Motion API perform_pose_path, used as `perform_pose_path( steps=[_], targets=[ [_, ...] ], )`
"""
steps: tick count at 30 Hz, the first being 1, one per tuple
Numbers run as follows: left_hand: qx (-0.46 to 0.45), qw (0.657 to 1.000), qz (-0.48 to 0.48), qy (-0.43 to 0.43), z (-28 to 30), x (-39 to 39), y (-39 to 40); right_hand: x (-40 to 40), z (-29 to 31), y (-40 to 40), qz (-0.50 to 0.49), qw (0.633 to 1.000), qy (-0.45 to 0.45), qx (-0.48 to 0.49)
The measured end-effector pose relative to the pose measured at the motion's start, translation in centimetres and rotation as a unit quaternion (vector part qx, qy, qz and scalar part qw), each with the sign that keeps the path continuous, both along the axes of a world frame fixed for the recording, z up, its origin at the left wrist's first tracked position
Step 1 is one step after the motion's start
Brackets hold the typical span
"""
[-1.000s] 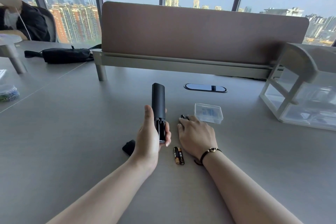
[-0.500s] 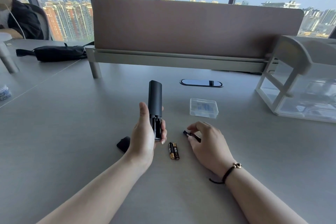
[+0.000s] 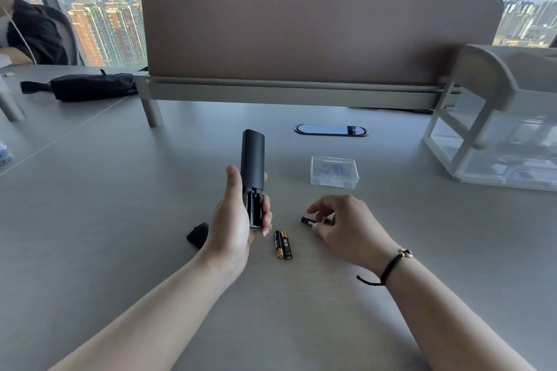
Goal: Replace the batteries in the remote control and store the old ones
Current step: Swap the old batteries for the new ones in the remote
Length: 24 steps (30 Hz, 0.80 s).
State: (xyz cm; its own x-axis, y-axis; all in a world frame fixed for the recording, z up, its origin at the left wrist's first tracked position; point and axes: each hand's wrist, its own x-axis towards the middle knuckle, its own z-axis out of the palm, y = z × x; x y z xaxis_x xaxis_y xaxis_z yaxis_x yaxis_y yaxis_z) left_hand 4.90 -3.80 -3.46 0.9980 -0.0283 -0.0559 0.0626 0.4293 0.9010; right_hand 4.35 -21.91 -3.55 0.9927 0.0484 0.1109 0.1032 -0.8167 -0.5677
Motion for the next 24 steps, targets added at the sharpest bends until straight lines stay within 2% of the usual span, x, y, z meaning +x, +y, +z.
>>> perform_pose_path(
  steps=[7, 10, 15, 17, 24],
  targets=[
    [0.009, 1.000, -0.018, -0.002, 0.0, -0.2, -0.1, -0.6, 0.0, 0.5, 0.037, 0.993, -0.005, -0.108],
    [0.006, 1.000, -0.020, -0.004, 0.0, -0.2, 0.0, -0.7, -0.1, 0.6, 0.054, 0.993, -0.010, -0.106],
    [0.004, 1.000, -0.024, 0.001, 0.3, -0.3, 0.1, -0.4, 0.5, 0.8, 0.030, 0.996, -0.049, 0.061],
    [0.005, 1.000, -0.030, 0.004, 0.4, -0.5, 0.0, -0.4, 0.7, 1.0, 0.026, 0.990, -0.046, 0.131],
    [-0.006, 0.999, -0.051, 0.003, 0.7, -0.7, 0.0, -0.7, 0.6, 1.7, 0.035, 0.956, -0.083, 0.280]
  ],
)
